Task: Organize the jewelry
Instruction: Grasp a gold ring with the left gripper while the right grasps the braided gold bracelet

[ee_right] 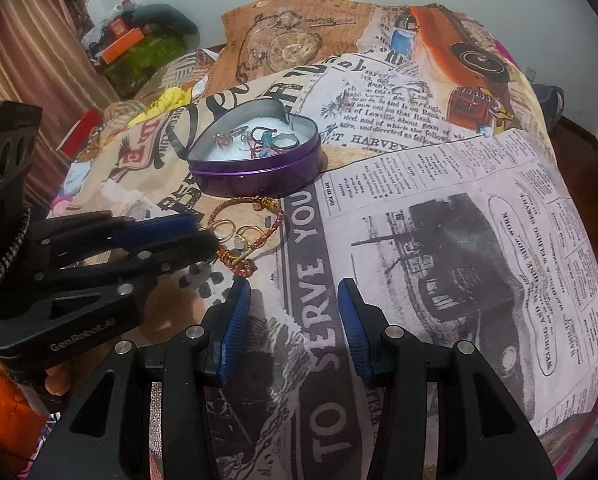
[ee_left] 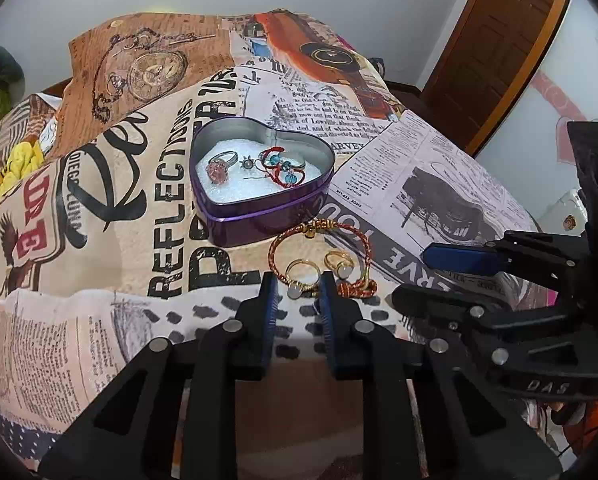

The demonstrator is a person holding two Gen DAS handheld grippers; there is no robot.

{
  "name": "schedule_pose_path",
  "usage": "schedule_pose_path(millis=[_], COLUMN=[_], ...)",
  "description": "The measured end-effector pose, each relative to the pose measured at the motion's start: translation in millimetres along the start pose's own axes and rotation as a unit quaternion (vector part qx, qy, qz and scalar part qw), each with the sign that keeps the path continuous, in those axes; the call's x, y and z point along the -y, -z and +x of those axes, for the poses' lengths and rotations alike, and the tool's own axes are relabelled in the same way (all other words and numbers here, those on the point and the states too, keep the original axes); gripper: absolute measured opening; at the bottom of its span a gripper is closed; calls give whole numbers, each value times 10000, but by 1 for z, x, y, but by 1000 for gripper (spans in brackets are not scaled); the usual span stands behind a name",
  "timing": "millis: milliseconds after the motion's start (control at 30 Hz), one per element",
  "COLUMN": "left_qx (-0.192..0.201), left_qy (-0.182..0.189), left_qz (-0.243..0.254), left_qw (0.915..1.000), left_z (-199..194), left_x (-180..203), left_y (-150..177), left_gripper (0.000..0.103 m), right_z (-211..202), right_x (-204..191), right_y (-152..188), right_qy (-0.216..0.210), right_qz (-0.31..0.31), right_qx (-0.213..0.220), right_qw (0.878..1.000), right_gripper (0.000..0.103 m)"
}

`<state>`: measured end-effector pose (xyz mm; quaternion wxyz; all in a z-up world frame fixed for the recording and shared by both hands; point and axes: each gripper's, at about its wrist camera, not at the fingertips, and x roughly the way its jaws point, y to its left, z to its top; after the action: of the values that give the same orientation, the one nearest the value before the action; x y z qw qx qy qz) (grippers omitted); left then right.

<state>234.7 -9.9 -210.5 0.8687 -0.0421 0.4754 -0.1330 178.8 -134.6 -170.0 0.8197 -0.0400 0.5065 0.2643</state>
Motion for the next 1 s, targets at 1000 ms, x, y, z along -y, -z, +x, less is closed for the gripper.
schedule_pose_path(millis=[1000], left_qx=[348], left_qy=[-229], left_qz=[-200], left_qw=[9989], left_z=[-31], left_x=[-19], left_y=[16], left_gripper=[6], right_z=[15], right_x=[-34], right_y=[-13], right_qy=[-101], right_qz=[-822], right_qx=[-38], right_qw=[9966], right_gripper=[8])
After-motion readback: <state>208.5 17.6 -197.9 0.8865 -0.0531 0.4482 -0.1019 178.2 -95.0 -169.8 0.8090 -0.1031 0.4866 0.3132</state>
